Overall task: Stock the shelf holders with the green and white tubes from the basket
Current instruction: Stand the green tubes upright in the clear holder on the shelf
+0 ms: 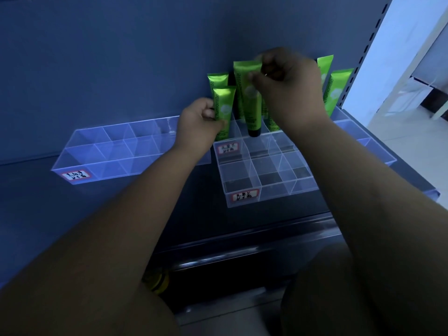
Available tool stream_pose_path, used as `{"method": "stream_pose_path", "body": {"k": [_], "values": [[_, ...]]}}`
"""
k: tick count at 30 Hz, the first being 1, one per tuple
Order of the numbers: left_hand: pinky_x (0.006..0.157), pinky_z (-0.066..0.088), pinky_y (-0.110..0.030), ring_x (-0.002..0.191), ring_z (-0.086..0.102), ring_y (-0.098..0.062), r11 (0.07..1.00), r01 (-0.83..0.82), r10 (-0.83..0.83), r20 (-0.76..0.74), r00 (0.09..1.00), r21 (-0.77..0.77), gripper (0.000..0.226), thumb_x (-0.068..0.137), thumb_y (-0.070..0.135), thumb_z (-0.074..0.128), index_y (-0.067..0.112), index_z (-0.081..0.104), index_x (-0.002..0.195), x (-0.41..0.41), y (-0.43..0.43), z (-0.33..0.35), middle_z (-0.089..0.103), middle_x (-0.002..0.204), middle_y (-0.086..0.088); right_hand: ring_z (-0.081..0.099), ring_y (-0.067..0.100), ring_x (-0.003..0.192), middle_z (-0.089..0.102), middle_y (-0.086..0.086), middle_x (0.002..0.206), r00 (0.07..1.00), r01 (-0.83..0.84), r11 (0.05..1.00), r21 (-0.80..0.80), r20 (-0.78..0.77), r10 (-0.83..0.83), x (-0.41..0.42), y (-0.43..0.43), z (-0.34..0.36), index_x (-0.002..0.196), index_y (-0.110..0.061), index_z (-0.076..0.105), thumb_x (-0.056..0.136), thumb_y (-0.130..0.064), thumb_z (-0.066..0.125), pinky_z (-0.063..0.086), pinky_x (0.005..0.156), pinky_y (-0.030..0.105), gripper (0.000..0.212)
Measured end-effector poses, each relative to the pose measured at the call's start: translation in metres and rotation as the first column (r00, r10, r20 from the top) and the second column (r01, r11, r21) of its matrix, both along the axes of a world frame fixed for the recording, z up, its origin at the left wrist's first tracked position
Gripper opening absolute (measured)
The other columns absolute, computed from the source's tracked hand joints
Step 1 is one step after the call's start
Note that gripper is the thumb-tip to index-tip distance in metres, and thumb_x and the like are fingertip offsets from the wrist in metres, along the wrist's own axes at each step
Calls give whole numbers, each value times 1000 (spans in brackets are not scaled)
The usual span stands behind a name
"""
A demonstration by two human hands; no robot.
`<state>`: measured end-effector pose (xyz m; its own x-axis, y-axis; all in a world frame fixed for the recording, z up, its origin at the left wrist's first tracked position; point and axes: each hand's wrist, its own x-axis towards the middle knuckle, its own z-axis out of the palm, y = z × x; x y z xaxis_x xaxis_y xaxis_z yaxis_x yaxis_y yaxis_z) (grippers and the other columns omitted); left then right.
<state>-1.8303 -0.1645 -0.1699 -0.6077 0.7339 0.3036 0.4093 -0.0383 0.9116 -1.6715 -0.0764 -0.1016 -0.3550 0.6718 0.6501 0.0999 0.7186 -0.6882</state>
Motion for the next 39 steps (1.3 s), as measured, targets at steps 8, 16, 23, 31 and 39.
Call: {"method": "stream_pose_path", "body": {"k": [8,16,23,31,39], "values": [[66,46,-20,62,49,-1,1000,-27,27,5,1000,-7,38,82,-3,79,26,54,77,-3,0,-4,51,71,9,59,6,74,65,-7,77,988,90,990,107,113,-102,-2,2,-4,98,-13,75,81,-17,72,39,65,9,18],[62,46,-15,56,50,10,1000,-23,23,-13,1000,0,41,83,-4,77,29,54,79,-3,0,-4,53,72,11,66,23,81,69,4,85,955,84,985,150,270,-122,-7,11,-17,102,-10,75,82,-13,70,50,72,32,20],[67,47,-24,66,51,-4,999,-30,29,-38,999,-41,32,83,0,77,20,53,80,-6,1,-7,52,74,10,65,21,83,64,-2,84,943,89,991,104,310,-117,-11,16,-24,107,-11,74,84,-9,69,53,76,34,24],[67,45,-28,70,52,-13,998,-37,35,-39,999,-54,35,81,1,77,22,50,75,-9,2,-9,53,73,6,67,25,88,72,6,95,935,92,984,153,326,-138,-8,21,-20,114,-16,77,80,2,58,45,75,23,42],[65,43,-23,68,49,-9,998,-26,23,-42,999,-55,35,82,0,76,21,49,74,-7,2,-8,50,72,8,64,31,109,74,12,116,892,141,943,303,374,-253,-13,27,-19,120,-16,75,80,-4,59,43,84,28,45]]}}
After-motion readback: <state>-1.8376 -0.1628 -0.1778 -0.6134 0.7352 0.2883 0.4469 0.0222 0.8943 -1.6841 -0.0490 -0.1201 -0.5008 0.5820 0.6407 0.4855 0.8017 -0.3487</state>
